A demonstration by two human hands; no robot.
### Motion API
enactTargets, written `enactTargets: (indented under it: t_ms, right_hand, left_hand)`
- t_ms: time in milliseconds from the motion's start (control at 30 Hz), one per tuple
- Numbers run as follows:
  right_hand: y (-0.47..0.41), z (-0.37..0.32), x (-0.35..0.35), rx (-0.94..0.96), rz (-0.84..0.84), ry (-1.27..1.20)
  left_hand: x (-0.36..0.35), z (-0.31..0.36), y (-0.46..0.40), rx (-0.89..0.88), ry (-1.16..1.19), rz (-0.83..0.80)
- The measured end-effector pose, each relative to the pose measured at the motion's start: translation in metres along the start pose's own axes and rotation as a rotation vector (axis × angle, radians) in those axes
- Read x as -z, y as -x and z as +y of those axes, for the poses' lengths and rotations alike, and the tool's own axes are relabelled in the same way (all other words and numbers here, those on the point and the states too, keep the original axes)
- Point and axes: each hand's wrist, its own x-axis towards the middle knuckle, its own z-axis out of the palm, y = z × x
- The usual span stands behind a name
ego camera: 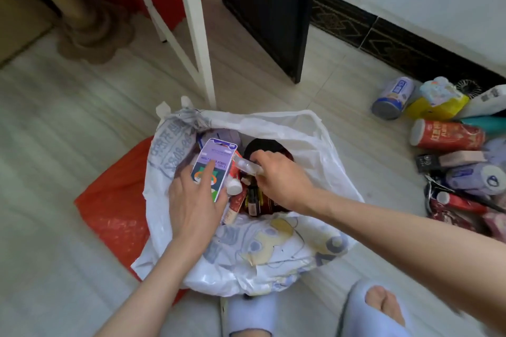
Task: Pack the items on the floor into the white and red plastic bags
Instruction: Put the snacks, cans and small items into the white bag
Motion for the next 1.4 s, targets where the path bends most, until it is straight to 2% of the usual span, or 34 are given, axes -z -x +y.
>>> enactTargets:
  t_ms: [267, 467, 567, 667, 800, 1067, 1200, 1400]
  right_hand:
    - [0.004, 0.013, -0.035, 0.085, 0.032, 0.032]
    - [0.019, 0.011, -0.036, 0.132, -0.03, -0.027]
    - [0.032, 0.012, -0.017, 0.172, 0.049, -0.043]
    - [0.041, 0.025, 0.008, 0.185, 0.218, 0.063]
    - [0.065, 0.062, 0.035, 0.029, 0.428, 0.164]
    - [0.153, 0.173, 0.057, -0.445, 0.492, 0.168]
    - [0.169, 0.229, 0.074, -0.572, 0.453, 0.184]
    - [0.122, 0.293, 0.108, -0.666, 0.491, 0.161]
  left_hand:
    - [-0.009, -0.005, -0.017, -0.003, -0.016, 0.015]
    - [-0.011, -0.01, -0.007, -0.092, -0.042, -0.153]
    - [-0.003, -0.007, -0.003, -0.123, 0.022, -0.166]
    - [0.008, 0.012, -0.004, -0.202, 0.14, -0.095]
    - [0.016, 0.054, -0.012, -0.399, 0.18, -0.08]
    - [0.005, 0.163, -0.047, -0.782, 0.072, -0.133]
    - [-0.017, 0.223, -0.09, -0.78, 0.074, -0.234]
    - [-0.07, 0.295, -0.154, -0.717, 0.025, -0.334]
